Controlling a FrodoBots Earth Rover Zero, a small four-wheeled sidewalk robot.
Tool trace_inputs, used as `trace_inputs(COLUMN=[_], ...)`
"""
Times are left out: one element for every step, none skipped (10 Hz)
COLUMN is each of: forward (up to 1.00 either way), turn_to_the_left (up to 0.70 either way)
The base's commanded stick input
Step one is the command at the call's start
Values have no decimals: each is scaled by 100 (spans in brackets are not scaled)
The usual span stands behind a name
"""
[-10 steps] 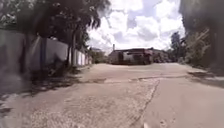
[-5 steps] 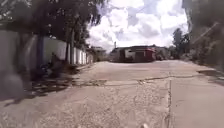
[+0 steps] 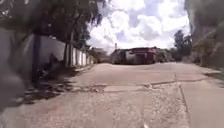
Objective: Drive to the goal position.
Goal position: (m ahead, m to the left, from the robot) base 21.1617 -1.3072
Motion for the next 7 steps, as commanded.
trace_inputs(forward=[85, 85, 85, 85, 85, 85, 85], turn_to_the_left=[0, 0, 0, 0, -30, -31, -31])
